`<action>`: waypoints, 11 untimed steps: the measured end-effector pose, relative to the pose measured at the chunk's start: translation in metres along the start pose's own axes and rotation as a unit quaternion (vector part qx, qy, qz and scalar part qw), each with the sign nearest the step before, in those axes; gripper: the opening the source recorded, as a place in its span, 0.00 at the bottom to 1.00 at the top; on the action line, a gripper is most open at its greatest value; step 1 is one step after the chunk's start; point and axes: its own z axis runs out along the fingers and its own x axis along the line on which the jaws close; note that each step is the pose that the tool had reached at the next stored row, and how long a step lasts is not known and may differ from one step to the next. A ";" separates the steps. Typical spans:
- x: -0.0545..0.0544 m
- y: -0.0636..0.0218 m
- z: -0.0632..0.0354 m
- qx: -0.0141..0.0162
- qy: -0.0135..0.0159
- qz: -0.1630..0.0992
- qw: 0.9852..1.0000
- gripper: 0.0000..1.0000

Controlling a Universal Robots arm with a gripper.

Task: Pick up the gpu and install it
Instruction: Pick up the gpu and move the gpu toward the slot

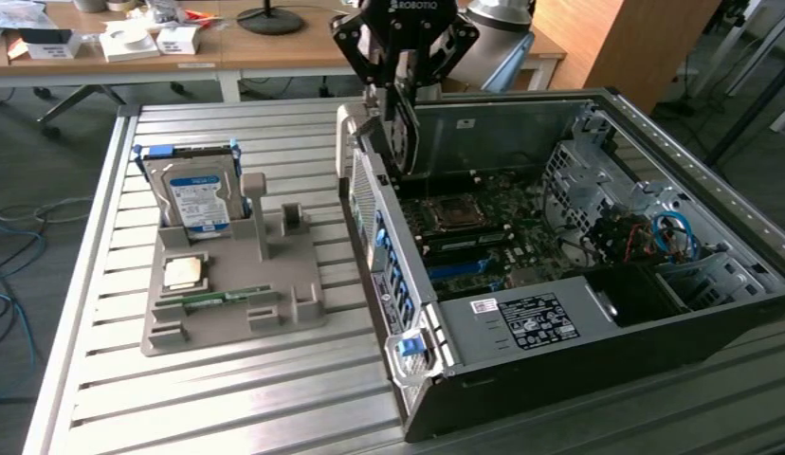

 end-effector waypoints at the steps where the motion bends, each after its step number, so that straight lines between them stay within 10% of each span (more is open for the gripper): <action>1: -0.002 0.0001 0.0001 0.000 0.000 0.000 1.000 0.27; 11: -0.028 0.0010 0.0007 0.000 0.000 0.000 1.000 0.27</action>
